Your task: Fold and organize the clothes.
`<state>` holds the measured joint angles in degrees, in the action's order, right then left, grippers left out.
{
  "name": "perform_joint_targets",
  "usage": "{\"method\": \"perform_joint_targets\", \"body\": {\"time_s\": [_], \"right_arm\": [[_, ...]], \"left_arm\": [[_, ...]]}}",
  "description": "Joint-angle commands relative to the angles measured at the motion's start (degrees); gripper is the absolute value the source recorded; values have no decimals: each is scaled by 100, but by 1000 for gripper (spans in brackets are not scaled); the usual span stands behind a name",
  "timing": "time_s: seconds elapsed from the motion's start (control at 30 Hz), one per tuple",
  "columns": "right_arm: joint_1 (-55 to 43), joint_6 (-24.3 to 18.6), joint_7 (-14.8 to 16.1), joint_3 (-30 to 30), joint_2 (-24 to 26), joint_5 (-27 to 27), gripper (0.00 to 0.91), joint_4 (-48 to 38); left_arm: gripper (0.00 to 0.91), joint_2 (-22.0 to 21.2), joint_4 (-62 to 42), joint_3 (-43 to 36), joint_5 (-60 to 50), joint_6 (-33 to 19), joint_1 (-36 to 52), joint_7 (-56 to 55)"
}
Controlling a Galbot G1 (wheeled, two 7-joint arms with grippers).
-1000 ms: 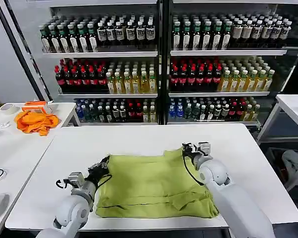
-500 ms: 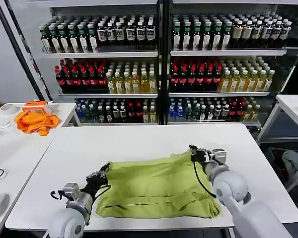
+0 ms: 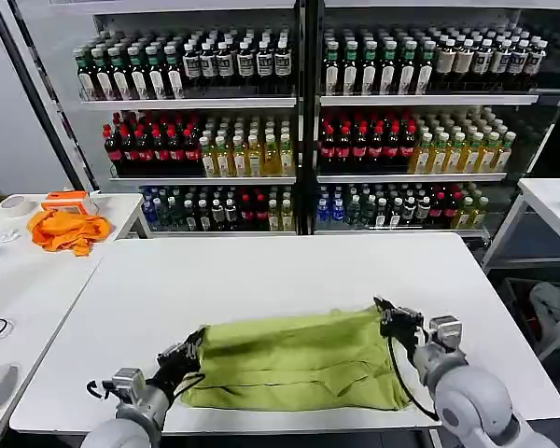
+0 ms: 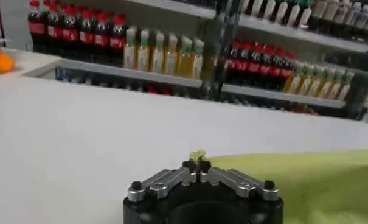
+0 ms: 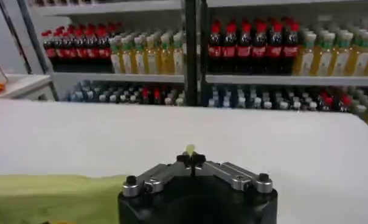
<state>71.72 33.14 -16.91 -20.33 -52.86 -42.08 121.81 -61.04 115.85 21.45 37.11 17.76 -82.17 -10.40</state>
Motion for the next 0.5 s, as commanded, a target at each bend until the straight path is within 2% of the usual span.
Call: {"method": "perform_joint_targets", "body": {"time_s": [0.03,0.23,0.27,0.3,0.33,0.37,0.4,0.5], "right_arm": [[409,-3,-23,-45,-73,196,0,-97],[232,-1,-67,232,-204,307,0,-345],[208,1,-89,266,-225,320,60,-379],[193,2,-105,289,-242,330,322,-397],[187,3,-112,298,-249,339,907,-413],[187,5,-80,315,-265,407,907,-433],[198,1,42,318,-273,496,907,-432],[269,-15,247,314,-294,726,907,-323]], "left_arm": [[40,-42,-266,-28,-753,-106,-211,-22],[40,-152,-432,-51,-831,-112,-78,-33],[50,-160,-453,-55,-865,-112,-62,-31],[101,-168,-456,-57,-880,-111,-60,-31],[584,-175,-454,-60,-893,-107,-58,-28],[846,-187,-441,-63,-961,-95,-61,8],[907,-200,-424,-67,-1062,-121,-75,42],[907,-253,-323,-83,-1355,-269,-148,33]]}}
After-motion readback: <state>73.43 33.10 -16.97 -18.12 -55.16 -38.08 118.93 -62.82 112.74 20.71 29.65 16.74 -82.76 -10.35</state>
